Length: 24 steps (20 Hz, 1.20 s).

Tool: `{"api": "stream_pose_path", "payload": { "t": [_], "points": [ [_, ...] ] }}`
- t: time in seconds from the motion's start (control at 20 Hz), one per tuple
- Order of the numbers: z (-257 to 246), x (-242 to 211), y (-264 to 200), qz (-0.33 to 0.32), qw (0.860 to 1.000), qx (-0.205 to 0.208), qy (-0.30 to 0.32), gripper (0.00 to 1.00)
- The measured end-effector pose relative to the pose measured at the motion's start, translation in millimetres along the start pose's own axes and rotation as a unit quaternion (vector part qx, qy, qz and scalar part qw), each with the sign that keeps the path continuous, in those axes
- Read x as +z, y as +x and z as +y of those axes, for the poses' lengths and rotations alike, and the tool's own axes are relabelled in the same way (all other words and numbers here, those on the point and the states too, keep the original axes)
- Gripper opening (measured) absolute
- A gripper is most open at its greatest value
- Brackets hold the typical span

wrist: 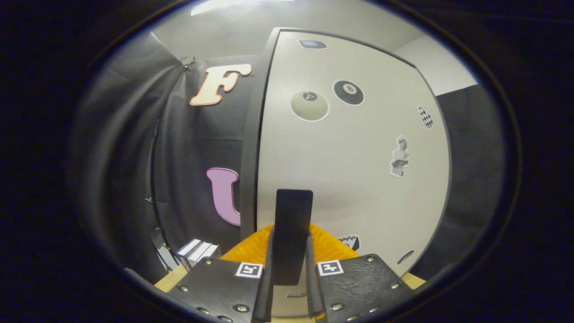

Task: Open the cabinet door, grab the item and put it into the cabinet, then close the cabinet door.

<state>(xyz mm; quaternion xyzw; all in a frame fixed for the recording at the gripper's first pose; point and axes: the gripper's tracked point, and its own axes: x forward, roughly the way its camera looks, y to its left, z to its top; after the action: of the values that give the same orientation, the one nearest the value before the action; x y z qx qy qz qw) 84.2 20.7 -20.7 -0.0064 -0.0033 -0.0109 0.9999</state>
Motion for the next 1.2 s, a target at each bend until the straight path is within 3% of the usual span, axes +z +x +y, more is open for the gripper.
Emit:
{"api": "stream_pose_path", "payload": {
  "t": [0.15,0.2,0.75,1.2],
  "points": [
    [-4.1,-1.8,-3.6,0.005,1.000,-0.007,0.008,0.30],
    [-1.2,-0.6,-0.7,0.006,1.000,-0.006,0.008,0.19],
    [-5.5,-4.4,-5.6,0.021,1.000,-0.016,0.017,0.19],
    [-18.0,-0.3,-39.3,0.014,1.000,-0.017,0.016,0.19]
  ]
}}
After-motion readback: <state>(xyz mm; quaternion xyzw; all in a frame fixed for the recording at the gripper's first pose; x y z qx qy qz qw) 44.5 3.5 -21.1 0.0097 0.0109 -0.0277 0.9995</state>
